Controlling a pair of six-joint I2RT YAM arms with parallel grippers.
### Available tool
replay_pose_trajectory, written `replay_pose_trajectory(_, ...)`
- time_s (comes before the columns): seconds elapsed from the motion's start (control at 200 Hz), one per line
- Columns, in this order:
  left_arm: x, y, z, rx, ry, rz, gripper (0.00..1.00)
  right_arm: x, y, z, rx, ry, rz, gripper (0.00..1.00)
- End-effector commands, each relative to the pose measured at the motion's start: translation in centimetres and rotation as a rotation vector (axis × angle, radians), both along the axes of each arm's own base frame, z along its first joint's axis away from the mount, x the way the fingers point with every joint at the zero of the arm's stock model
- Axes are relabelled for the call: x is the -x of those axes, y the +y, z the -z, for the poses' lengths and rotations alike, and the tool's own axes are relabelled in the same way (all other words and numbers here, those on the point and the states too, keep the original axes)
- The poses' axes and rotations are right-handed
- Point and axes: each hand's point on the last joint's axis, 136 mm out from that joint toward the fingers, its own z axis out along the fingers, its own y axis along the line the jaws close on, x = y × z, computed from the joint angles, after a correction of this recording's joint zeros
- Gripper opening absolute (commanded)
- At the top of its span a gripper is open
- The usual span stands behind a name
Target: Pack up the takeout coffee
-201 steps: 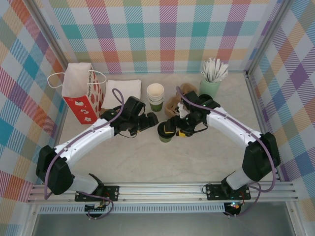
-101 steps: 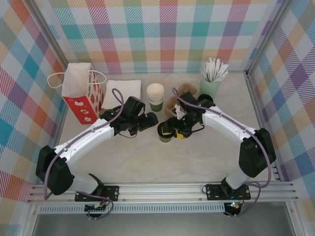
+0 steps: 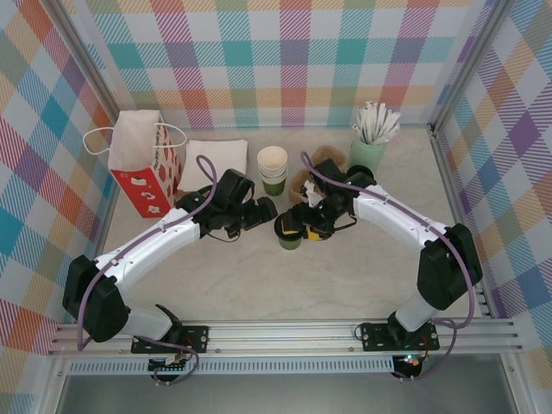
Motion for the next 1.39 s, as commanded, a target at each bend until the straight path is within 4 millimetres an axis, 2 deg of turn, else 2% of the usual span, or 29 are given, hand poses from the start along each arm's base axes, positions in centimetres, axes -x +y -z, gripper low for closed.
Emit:
replay_pose_trajectory(0.0,-0.1,0.7,-0.6,0.006,-0.011,-0.025,0.88,-0.5,0.7,-0.6,-0.01,-0.028,-0.012,0.71)
replay_pose_trajectory(0.335,-0.1,0.4,-0.6,0.018,-0.008,-0.017,0.88,-0.7,0.5,-1.0,-0.004,-0.052,-0.016,0.71)
replay_pose_trajectory(0.57,0.0,-0.1,-0.6,0.048,-0.006,-0.002,0.85,0.1,-1.1,-1.9,0.045,-0.094,-0.028,0.72)
replay_pose_trajectory(0.74,0.1,-1.3,0.0,0.091,0.023,0.024,0.79,-0.9,-2.0,-1.8,0.109,-0.143,-0.013,0.7)
replay_pose_trajectory(1.115,0.1,-3.3,2.2,0.138,0.095,0.076,0.72,-3.9,-1.8,-0.9,0.15,-0.187,0.019,0.59)
replay_pose_trajectory(1.39,0.4,-3.8,3.1,0.138,0.128,0.096,0.68,-4.3,-2.0,0.3,0.165,-0.157,0.026,0.5)
